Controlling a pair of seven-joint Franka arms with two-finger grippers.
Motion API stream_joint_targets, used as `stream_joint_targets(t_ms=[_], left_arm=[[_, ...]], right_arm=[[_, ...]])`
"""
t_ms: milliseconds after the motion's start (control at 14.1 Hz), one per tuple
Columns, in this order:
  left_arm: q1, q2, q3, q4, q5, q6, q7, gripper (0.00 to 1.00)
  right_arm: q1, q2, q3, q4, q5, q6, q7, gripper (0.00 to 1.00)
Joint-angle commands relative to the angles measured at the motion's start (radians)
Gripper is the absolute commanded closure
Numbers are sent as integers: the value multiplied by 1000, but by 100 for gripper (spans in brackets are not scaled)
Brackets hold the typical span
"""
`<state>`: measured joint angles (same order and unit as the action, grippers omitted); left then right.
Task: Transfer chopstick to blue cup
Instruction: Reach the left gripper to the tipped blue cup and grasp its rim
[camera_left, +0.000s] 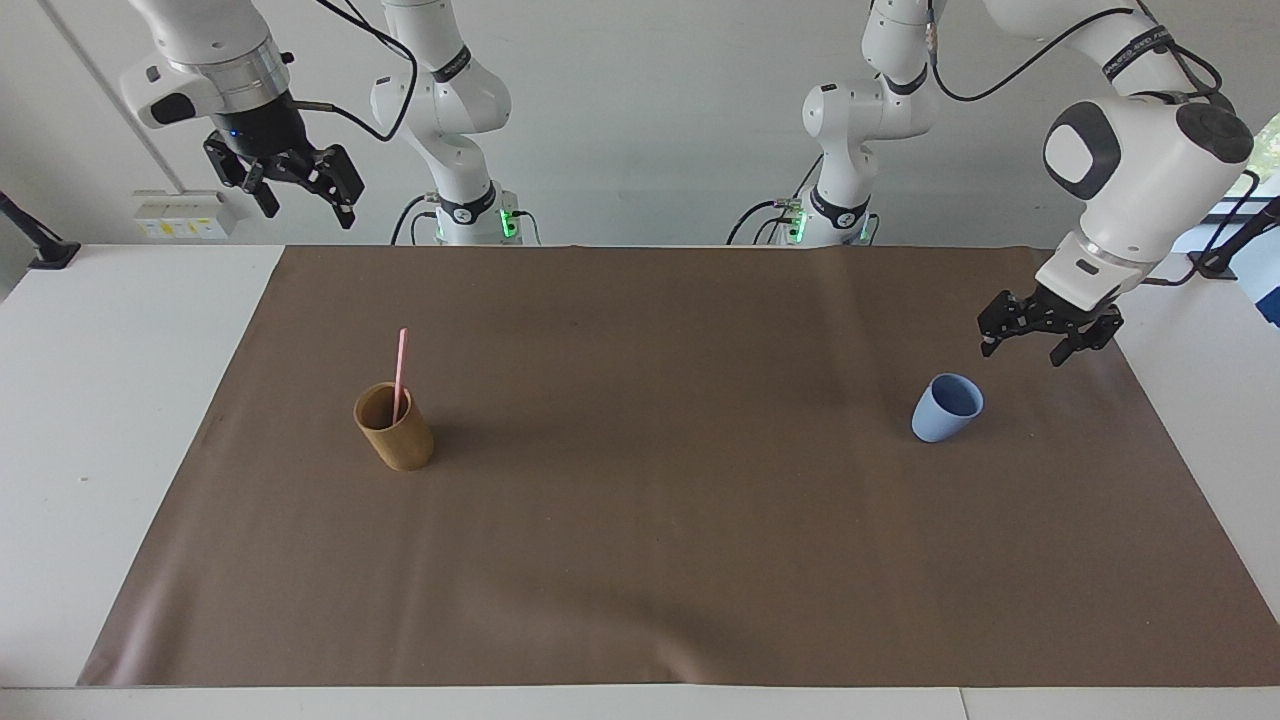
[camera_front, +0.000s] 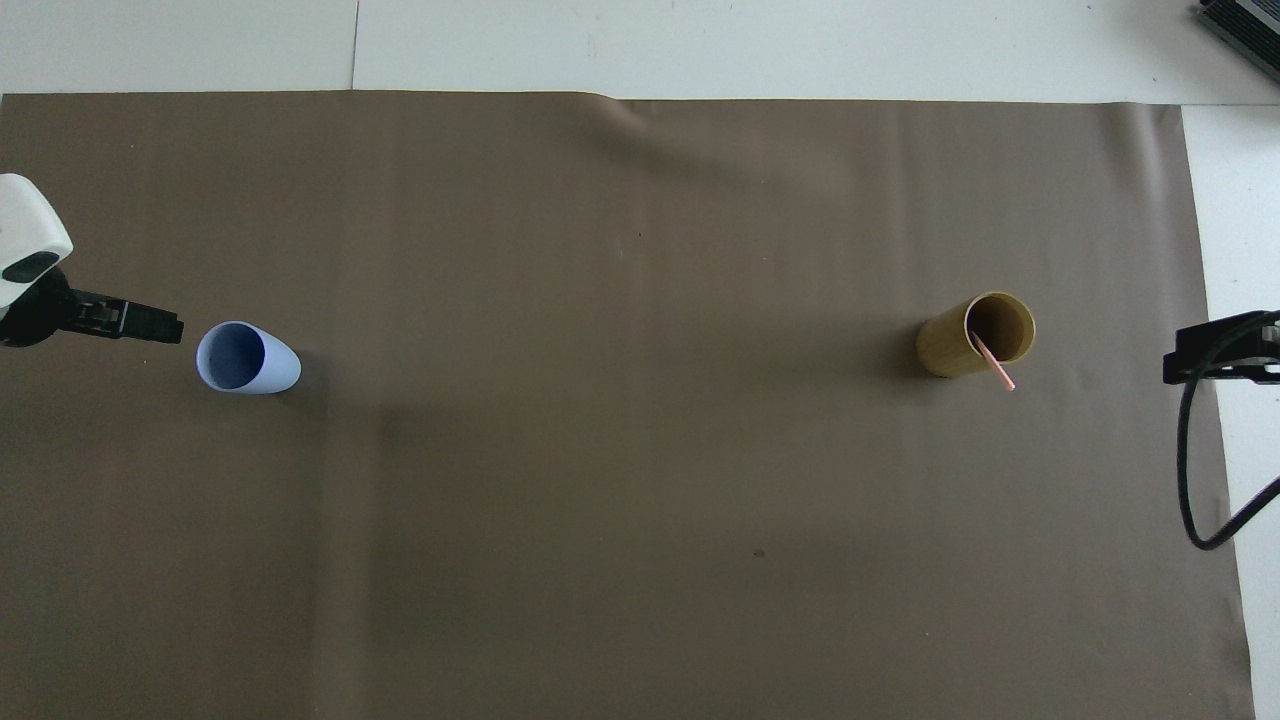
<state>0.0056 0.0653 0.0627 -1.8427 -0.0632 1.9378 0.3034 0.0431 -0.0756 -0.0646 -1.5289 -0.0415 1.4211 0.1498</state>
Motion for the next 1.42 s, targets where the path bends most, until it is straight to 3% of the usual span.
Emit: stream_joint_targets(t_ms=[0,213,496,780,922,1063,1134,1205,1347], left_arm=[[27,56,-6,-22,-52,62,37,0],[27,97,-6,-81,-53,194,37,0],[25,117,-6,-133,-55,239,37,4],[17,116,-6,-204,-55,328,36,18],[17,116,-6,-205,-55,328,37,41],[16,111,-6,-208,-56,314,34,80],[14,108,-6,-217,-56,311,34,93],[14,106,-6,-217,-56,302,33,100],[16,106,-6,-213,-56,268,34,100]], right_arm=[[-17,-26,6,-30,0,16,-26,0],[-17,-26,6,-31,0,15,-26,0],[-17,-26,6,-33,0,12,-26,0],[-17,-29,6,-37,0,12,-26,0],[-17,-29,6,-37,0,12,-24,0],[-17,-27,6,-37,0,12,-26,0],[-17,-27,6,-37,0,13,-26,0],[-17,-29,6,-37,0,13,-26,0],[-17,-29,6,-37,0,13,-26,0]])
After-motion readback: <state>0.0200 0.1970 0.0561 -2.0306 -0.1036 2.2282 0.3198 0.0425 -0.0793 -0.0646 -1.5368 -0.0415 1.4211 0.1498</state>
